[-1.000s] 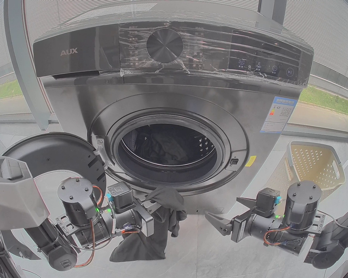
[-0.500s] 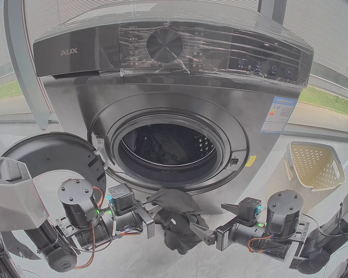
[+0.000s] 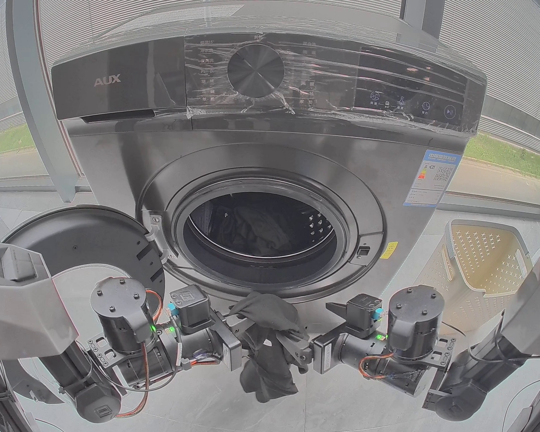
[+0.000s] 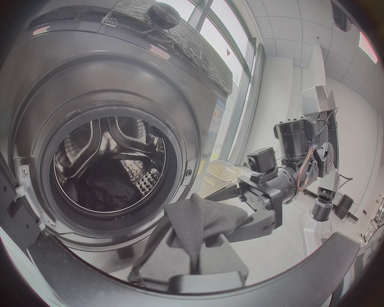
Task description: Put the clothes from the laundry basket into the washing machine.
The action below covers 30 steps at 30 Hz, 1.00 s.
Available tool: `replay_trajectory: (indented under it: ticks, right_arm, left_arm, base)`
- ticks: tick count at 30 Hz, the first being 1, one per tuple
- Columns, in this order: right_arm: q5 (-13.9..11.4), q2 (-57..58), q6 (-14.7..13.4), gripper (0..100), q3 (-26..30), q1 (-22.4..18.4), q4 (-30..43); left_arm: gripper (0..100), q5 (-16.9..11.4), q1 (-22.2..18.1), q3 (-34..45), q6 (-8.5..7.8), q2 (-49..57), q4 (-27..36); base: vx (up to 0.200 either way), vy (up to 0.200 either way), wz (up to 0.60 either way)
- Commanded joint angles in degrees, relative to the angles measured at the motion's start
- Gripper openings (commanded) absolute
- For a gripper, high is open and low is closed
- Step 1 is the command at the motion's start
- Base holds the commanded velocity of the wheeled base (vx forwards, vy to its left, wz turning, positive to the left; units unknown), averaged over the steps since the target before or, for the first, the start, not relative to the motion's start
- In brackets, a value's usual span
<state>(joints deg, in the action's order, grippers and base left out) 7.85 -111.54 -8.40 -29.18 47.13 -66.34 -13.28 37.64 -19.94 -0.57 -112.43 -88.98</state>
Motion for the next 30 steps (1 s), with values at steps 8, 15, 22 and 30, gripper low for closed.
replay_trajectory:
  ticks: [8, 15, 22, 30]
  right_arm:
    - [-0.5, -8.6, 0.8, 100, -6.3, 1.0, -4.8]
    - [-2.8, -10.7, 1.9, 100, -6.5, 2.0, -9.0]
    - [-2.6, -9.5, 1.9, 0, -5.7, 2.1, -9.2]
    - [-2.6, -4.6, 1.8, 0, -2.4, 2.1, -9.2]
  left_arm:
    - [0, -1.1, 0.9, 0.2, 0.22, 0.1, -0.1]
    - [0, -1.8, 0.9, 0.7, 0.13, 0.0, -0.1]
    - [0, -1.8, 0.6, 0.3, 0.22, -0.2, -0.1]
    - [0, -1.5, 0.1, 0.1, 1.28, -1.0, -0.1]
  base:
    - [0.000, 0.000, 0.00]
    - [0.000, 0.000, 0.00]
    - [0.000, 0.000, 0.00]
    - [0.000, 0.000, 0.00]
